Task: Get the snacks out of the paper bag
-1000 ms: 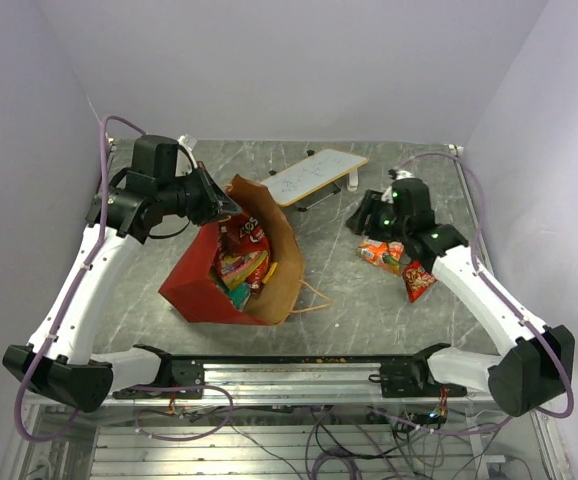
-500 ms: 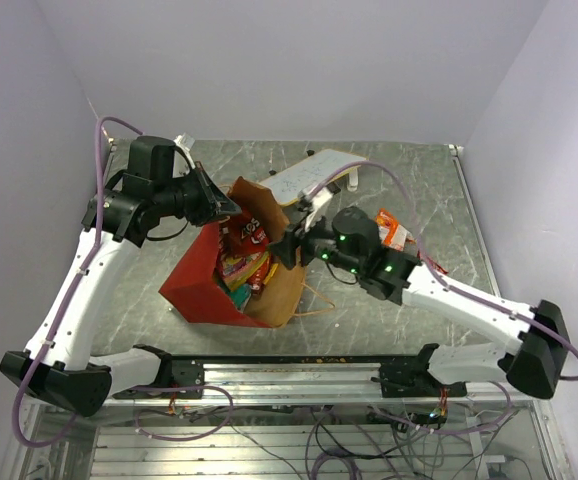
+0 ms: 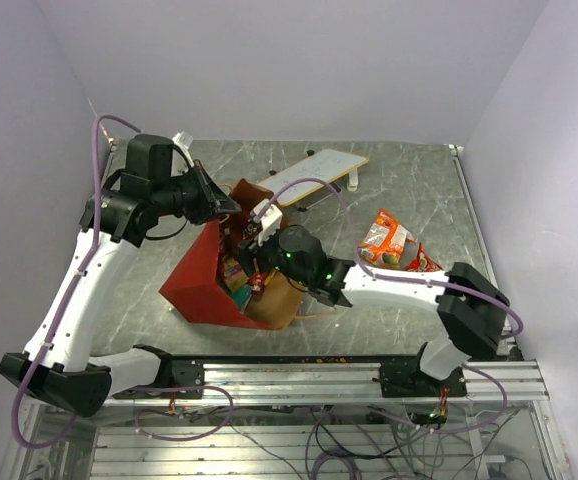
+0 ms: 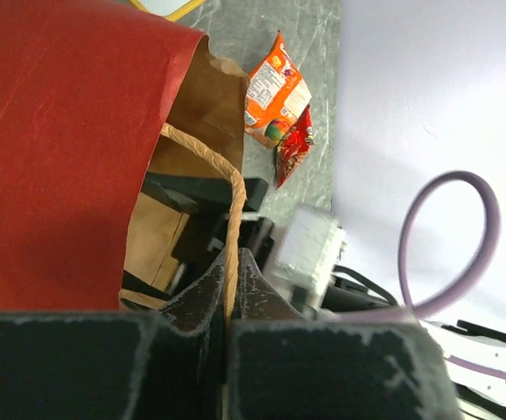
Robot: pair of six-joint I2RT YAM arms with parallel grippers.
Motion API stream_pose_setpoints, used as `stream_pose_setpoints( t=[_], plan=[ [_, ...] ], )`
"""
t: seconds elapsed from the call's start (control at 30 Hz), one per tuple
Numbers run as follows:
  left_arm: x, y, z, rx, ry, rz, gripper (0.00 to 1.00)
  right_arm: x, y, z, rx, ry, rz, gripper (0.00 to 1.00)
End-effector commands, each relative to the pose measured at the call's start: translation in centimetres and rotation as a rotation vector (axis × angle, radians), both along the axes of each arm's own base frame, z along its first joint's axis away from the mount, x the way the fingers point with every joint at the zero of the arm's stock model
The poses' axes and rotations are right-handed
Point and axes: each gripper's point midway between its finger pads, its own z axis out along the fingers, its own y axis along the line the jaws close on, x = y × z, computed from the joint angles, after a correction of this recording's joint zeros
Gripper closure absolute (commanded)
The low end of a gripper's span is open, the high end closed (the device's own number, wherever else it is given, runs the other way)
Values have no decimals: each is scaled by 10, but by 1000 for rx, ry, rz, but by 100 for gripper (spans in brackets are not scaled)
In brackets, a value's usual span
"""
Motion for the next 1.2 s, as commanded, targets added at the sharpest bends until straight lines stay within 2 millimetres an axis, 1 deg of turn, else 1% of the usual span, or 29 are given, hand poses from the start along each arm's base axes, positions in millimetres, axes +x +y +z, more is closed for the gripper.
stream_pose_setpoints(
  t=[0.0,0.1,0.2,0.3,0.37,0.4,0.43,0.47,0.5,0.53,0.63,0.77,0.8,0.83,0.9,1.0,1.1,1.13,1.17],
  plan=[
    [-4,1,20,-13,-70,-28,93,31,15,21,109,-65,-119,38],
    [-3,2,18,16,-62,-46,93,39,26,11,115,-43,-141,37],
    [-4,3,16,48,-58,-61,93,51,26,-2,104,-31,-210,35],
    [-5,5,15,69,-55,-73,93,60,29,-16,57,-50,-235,36],
    [-6,6,16,80,-57,-81,93,65,30,-31,9,-41,-256,40],
    [-6,6,16,87,-55,-84,93,67,30,-38,-16,-37,-266,44],
    [-7,7,17,90,-57,-85,93,68,29,-44,-38,-33,-273,51],
    [-7,8,18,96,-59,-84,93,69,27,-46,-52,-35,-275,60],
    [-8,9,18,99,-59,-82,93,68,26,-43,-48,-39,-273,67],
    [-9,10,18,101,-60,-78,93,67,24,-38,-41,-42,-273,72],
    [-9,9,21,79,-70,-67,93,59,20,-22,-9,-28,-250,84],
    [-7,8,17,64,-62,-53,93,38,16,6,54,-14,-160,100],
    [-7,7,18,60,-64,-49,93,32,13,17,78,-10,-144,100],
    [-7,7,18,57,-63,-47,93,28,12,20,83,-3,-130,100],
    [-8,9,19,61,-70,-39,93,19,7,31,108,15,-108,100],
    [-7,12,19,69,-74,-25,93,3,-5,54,145,22,-70,100],
    [-4,12,19,67,-70,-15,93,-9,-21,79,175,13,-52,100],
    [-3,10,20,59,-73,-17,93,-12,-29,79,175,17,-60,100],
    [-2,9,22,48,-75,-20,93,-15,-38,87,189,15,-73,100]
  ],
)
